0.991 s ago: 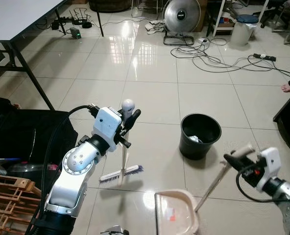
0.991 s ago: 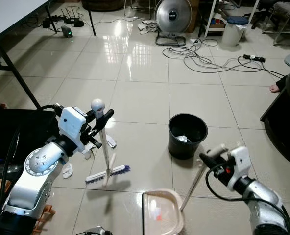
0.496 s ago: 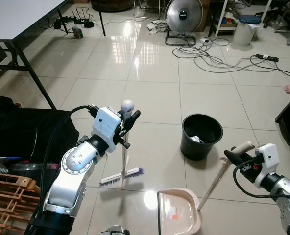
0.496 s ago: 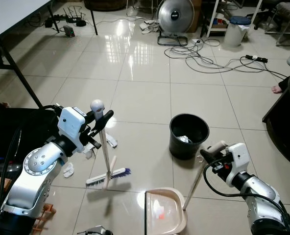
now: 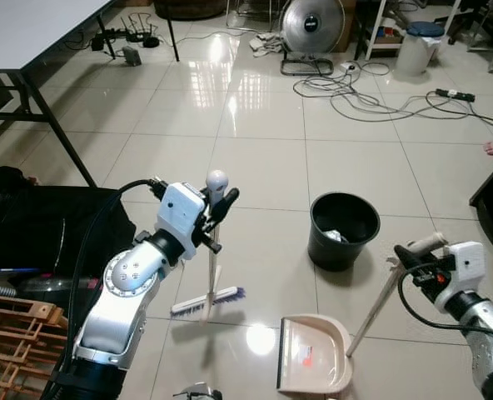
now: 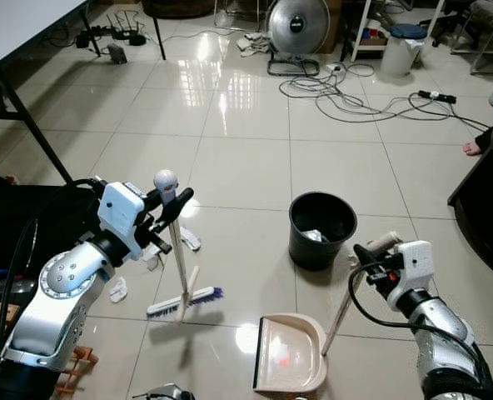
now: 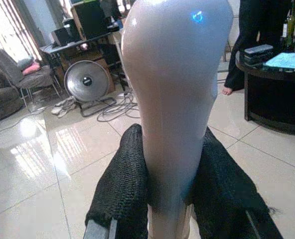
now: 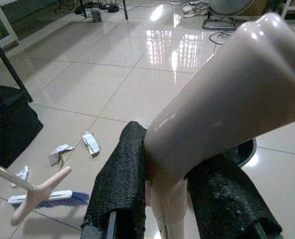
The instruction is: Sweep floor
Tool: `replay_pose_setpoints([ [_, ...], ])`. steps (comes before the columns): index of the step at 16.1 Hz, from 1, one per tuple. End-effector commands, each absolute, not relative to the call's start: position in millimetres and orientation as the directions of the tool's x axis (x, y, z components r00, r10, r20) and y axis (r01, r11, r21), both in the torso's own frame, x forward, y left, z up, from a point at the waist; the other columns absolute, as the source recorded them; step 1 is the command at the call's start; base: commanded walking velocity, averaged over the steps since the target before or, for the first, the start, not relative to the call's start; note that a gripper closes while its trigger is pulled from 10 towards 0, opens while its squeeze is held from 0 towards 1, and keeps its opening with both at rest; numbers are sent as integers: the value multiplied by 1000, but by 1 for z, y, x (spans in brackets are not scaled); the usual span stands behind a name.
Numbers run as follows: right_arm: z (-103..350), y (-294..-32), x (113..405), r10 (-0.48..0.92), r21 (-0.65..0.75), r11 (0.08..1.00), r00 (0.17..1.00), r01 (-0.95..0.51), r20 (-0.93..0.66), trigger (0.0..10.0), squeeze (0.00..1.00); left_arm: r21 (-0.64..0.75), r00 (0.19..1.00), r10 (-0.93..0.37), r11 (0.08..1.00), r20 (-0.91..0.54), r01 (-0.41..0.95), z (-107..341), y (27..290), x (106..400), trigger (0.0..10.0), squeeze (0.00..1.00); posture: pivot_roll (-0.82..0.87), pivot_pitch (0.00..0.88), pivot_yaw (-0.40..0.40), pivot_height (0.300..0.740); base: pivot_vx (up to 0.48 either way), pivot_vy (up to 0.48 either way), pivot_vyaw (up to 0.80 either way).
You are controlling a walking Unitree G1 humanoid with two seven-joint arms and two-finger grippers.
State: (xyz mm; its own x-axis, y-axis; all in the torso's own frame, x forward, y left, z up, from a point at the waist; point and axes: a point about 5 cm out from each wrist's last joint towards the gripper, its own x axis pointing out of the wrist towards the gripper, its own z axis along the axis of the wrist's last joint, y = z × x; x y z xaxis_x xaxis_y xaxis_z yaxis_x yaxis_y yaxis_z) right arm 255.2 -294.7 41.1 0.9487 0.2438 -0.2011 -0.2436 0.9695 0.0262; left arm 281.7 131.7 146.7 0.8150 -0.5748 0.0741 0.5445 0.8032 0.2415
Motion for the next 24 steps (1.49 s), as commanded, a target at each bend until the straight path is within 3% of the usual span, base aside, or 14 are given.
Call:
replay_pose_setpoints([
  [1, 45, -295, 259, 218, 13, 976, 962, -219, -165, 10000, 0, 281, 808, -578, 799, 113, 532, 160, 133, 283, 10000, 0, 109, 66, 75, 740, 0, 0, 0],
  [4, 44, -293, 260, 209, -4, 977, 963, -213, -172, 10000, 0, 279, 811, -573, 802, 115, 527, 160, 134, 284, 10000, 0, 111, 67, 74, 740, 0, 0, 0],
  [7, 40, -297, 257, 161, -34, 985, 969, -170, -186, 10000, 949, 279, 812, -573, 802, 112, 528, 160, 134, 284, 10000, 0, 113, 67, 73, 740, 0, 0, 0],
  [8, 39, -298, 255, 151, -40, 986, 971, -161, -184, 10000, 1000, 276, 812, -573, 803, 112, 528, 159, 133, 285, 10000, 0, 113, 69, 75, 740, 0, 0, 0],
  [15, 29, -292, 242, 141, -29, 989, 977, -147, -160, 10000, 1000, 262, 806, -582, 799, 109, 541, 155, 129, 285, 10000, 0, 102, 62, 77, 740, 0, 0, 0],
  [18, 27, -278, 239, 119, -36, 992, 988, -123, -93, 10000, 1000, 261, 808, -578, 802, 115, 537, 153, 127, 285, 10000, 0, 95, 58, 64, 740, 0, 0, 0],
  [19, 27, -276, 239, 107, -30, 994, 991, -109, -81, 10000, 882, 262, 809, -576, 803, 116, 535, 153, 127, 285, 10000, 0, 95, 58, 64, 740, 0, 0, 0],
  [20, 27, -274, 239, 92, -27, 995, 993, -94, -68, 10000, 882, 259, 811, -573, 806, 118, 532, 153, 127, 284, 10000, 0, 92, 60, 59, 740, 0, 0, 0],
  [21, 25, -271, 235, 33, 16, 999, 999, -32, -34, 10000, 0, 250, 815, -567, 812, 122, 527, 152, 126, 284, 10000, 0, 83, 56, 55, 740, 0, 0, 0],
  [24, 14, -263, 229, 12, 15, 1000, 997, -11, -79, 10000, 0, 234, 805, -579, 806, 129, 543, 152, 120, 285, 10000, 0, 85, 57, 46, 740, 0, 0, 0],
])
